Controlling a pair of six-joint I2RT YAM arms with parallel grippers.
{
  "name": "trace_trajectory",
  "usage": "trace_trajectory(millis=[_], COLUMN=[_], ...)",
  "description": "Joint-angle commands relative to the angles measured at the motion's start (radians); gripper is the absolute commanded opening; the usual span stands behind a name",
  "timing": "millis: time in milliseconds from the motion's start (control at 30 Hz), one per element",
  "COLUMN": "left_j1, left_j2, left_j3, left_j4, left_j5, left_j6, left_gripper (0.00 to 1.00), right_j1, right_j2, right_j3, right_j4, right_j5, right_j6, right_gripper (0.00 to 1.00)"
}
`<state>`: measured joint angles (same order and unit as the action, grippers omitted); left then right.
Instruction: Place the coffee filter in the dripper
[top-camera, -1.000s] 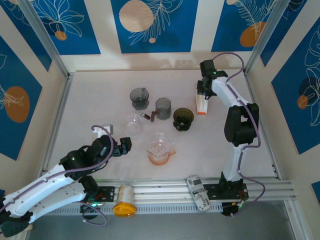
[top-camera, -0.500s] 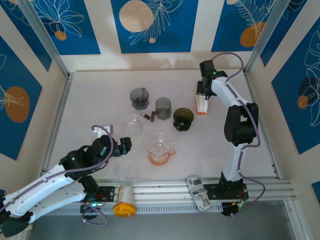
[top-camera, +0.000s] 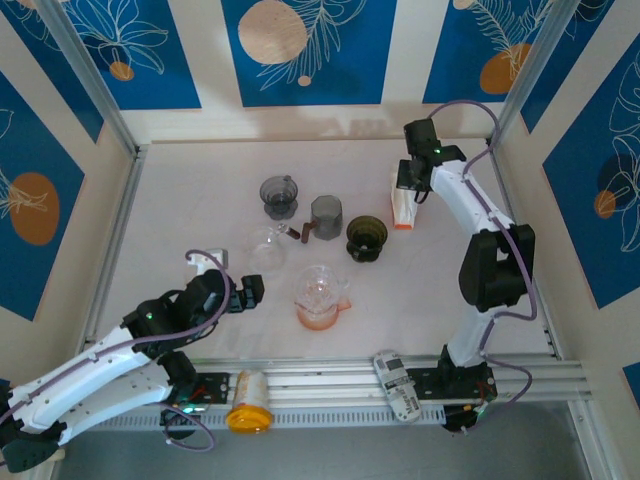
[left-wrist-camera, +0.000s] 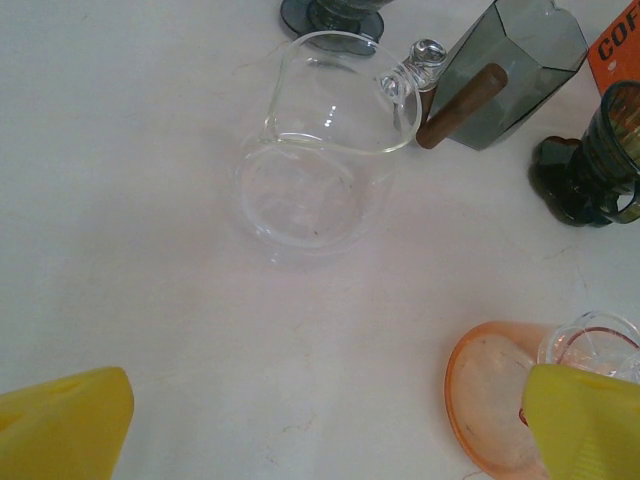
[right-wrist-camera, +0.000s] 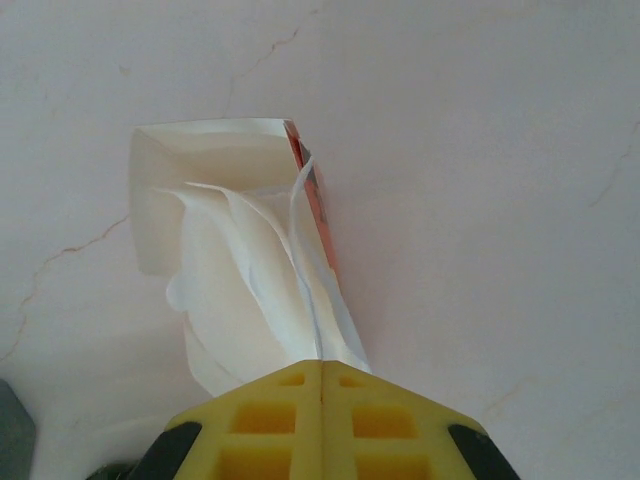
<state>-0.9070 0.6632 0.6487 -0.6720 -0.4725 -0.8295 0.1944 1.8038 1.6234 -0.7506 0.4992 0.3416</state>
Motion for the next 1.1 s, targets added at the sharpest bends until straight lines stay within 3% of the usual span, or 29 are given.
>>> trace_trajectory(millis=[0,233,433,667,867,1067], left_j1=[0.01,0.011,0.011,0.011,0.011,0.011], left_j2=[-0.002,0.002,-0.002,-0.009,-0.002,0.02], left_j3=[0.026,0.044,0.066,0.071,0.074,0.076], left_j4=[0.009,0.009,-0.017,-0.044,-0.051,-0.02], left_j5=[0.006,0.022,0.027,0.026,0.034,0.048], left_j6=[-0.002,-0.006,-0.013,-0.022,-0.025,-0.019], left_gripper=[1.0,1.0,1.0,1.0,1.0,1.0], right_j1=[0.008,0.047,0.138,0.311,0.509,0.605], right_j2=[-0.076,-0.252,-0.475,-0.676,-0.641,-0.554], right_j3=[-0.039,-0.124,-0.195,-0.19,-0.014,0.094], right_j4=[-0.004,0.007,-0.009,-0.147,-0.443,-0.641], right_j5=[0.038,0.037,0.012,-0.215,-0.295,-0.391], right_j6=[0.012,0.038,0.041,0.015,0.031,0.082], right_gripper=[0.0,0.0,0.0,0.0,0.0,0.0])
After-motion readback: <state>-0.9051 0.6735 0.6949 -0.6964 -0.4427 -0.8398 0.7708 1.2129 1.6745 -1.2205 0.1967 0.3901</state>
